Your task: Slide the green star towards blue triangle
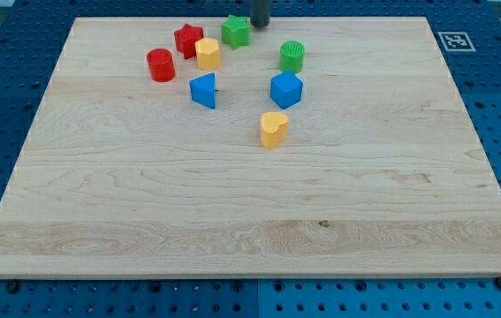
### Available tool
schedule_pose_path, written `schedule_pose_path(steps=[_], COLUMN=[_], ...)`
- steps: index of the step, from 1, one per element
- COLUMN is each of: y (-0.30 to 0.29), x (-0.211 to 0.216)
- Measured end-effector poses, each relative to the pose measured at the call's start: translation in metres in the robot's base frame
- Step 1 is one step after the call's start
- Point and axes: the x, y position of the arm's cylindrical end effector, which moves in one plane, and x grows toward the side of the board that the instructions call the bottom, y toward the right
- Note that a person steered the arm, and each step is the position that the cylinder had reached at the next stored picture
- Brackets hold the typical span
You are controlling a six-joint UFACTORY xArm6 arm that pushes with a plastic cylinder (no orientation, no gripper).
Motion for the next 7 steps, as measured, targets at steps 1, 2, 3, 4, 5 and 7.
schedule_pose_path(steps=[1,2,3,4,5,7], y=[0.007,-0.011,-0.038,-0.051,-0.073,-0.086], x=[0.000,0.004,0.010,0.014,0.024,0.073])
